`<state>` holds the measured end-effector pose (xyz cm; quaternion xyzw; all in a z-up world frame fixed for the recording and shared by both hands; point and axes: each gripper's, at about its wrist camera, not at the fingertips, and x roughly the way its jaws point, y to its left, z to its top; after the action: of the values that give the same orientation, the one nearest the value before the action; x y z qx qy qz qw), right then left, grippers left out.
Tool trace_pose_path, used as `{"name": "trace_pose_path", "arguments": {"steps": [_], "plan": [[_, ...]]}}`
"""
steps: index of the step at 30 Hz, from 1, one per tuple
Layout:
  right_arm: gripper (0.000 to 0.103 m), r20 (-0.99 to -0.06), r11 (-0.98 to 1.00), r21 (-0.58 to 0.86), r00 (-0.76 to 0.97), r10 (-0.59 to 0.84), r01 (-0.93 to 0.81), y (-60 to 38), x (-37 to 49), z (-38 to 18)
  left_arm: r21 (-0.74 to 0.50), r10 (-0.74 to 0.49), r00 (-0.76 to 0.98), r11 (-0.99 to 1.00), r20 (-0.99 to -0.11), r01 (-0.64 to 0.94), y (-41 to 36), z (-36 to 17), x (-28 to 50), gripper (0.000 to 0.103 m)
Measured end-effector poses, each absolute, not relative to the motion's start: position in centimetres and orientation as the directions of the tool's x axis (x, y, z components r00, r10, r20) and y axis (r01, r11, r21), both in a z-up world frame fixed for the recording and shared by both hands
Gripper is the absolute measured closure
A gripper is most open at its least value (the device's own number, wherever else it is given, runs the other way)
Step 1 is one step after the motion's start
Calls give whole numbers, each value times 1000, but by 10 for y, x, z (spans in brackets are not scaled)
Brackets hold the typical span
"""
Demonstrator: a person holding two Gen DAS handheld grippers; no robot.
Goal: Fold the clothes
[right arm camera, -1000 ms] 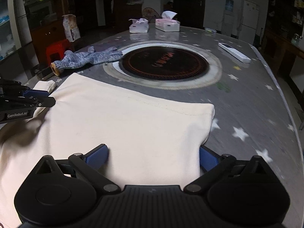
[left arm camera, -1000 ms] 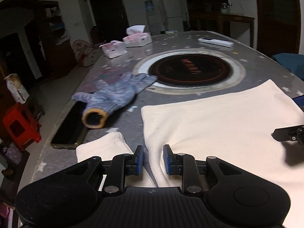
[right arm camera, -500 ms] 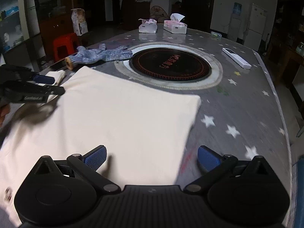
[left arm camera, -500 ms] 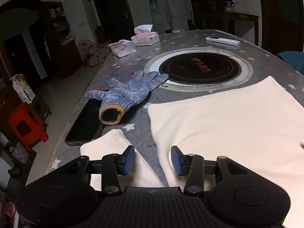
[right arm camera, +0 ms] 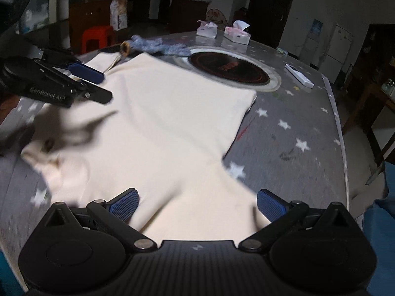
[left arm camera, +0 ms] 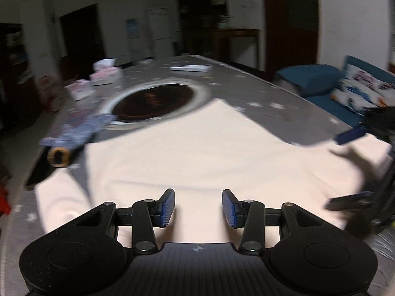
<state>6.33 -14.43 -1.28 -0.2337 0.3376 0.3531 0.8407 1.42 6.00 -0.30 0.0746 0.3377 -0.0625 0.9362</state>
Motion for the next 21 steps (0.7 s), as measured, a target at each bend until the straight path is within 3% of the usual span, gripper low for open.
{"name": "trace_pose_path", "arguments": {"steps": [12,17,21], "plan": [[0,-700,742,59,503,507,-668,-203,48,-9,87,-102,734,973,-671,214,49,-24,-10,57],[0,-717,833,142,525,459,-535,-244,74,-16,80,-106,733,973,-672,215,51,-24,-17,57],[0,-727,870,129,551,409,-476,-265,91,-23,67,-115,729,974,-675,216,53,-24,-23,57]]}}
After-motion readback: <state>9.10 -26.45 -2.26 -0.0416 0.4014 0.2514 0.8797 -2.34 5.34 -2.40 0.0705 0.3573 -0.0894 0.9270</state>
